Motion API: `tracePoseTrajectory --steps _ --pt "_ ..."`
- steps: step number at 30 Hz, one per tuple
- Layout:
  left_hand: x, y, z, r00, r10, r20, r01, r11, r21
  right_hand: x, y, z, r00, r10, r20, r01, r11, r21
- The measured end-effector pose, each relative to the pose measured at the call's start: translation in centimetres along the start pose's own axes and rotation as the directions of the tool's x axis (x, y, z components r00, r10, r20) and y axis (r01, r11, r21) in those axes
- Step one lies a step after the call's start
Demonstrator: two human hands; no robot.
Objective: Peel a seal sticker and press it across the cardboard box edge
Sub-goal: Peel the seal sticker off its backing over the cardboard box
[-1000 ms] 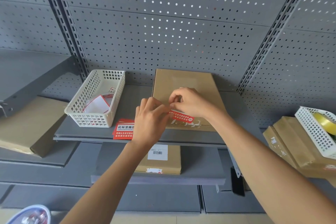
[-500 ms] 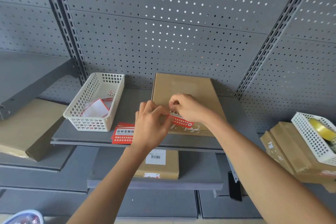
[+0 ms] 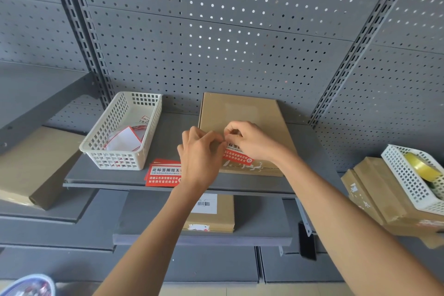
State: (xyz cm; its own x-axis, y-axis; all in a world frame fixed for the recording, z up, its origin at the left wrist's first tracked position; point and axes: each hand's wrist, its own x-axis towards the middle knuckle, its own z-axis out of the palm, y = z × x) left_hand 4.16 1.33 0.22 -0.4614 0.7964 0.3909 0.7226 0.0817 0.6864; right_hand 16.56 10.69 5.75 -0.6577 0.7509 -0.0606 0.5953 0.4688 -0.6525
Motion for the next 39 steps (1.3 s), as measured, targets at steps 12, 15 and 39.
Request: tracePoseTrajectory --steps 12,15,39 --pt "-0.1 0.3 0.0 1.0 -0.021 0.015 0.021 1.0 0.011 -1.3 2.2 -0.1 0.982 -0.062 -0.177 0.07 0.997 0.04" --pt "0.1 0.4 -0.2 0.999 -0.013 0.035 0.012 0.999 0.05 -1.1 2.0 0.1 0.981 -0.049 -0.185 0.052 0.999 0.015" --pt "1.1 0.8 -0.4 0.984 0.132 0.119 -0.152 0.972 0.182 -1.0 3.7 -0.7 0.975 -0.205 -0.082 0.196 0.975 -0.107"
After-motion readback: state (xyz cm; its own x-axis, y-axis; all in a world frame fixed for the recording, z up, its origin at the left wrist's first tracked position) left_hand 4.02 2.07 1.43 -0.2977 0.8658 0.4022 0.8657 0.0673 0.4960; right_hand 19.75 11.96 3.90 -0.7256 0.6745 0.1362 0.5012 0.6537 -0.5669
